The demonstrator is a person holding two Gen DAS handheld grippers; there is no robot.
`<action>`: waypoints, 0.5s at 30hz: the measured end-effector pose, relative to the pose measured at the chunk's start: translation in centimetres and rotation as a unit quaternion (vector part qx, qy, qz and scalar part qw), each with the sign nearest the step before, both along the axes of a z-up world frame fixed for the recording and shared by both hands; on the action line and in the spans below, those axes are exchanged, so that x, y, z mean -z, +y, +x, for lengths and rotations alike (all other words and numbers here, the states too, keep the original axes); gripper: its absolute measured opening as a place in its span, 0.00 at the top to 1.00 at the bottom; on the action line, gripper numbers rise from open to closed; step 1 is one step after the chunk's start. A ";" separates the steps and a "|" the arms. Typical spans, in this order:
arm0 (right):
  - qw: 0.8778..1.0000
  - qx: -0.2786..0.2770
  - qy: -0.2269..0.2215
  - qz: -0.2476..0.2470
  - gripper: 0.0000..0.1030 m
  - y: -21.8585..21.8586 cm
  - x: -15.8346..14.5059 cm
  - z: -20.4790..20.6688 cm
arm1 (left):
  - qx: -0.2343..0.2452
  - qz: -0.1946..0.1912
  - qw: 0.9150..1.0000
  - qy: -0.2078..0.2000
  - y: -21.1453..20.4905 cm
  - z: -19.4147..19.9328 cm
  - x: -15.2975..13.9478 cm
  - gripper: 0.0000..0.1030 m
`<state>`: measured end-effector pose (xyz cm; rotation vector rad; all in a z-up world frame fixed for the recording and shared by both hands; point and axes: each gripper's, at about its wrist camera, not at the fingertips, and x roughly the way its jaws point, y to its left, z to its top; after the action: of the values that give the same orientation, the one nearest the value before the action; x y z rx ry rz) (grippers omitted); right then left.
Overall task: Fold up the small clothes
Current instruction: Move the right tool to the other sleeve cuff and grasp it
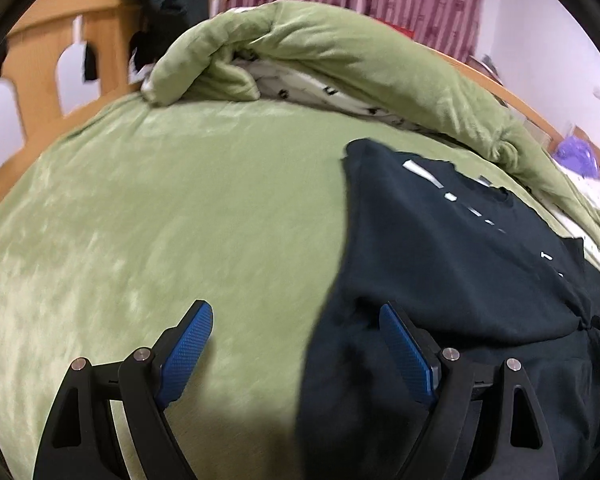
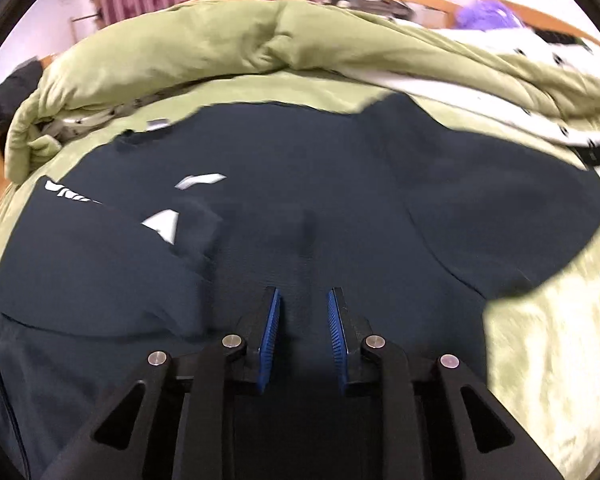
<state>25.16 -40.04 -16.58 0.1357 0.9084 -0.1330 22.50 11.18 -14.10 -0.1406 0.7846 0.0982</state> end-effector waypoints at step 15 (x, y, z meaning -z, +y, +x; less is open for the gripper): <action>0.990 0.127 -0.058 0.028 0.36 -16.7 -1.8 -5.4 | -0.004 0.025 0.998 0.051 -5.6 4.0 4.3 0.18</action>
<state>19.73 -56.72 -14.83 0.3084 0.7765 -0.3328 26.53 5.56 -18.38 -0.0911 0.8820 0.1334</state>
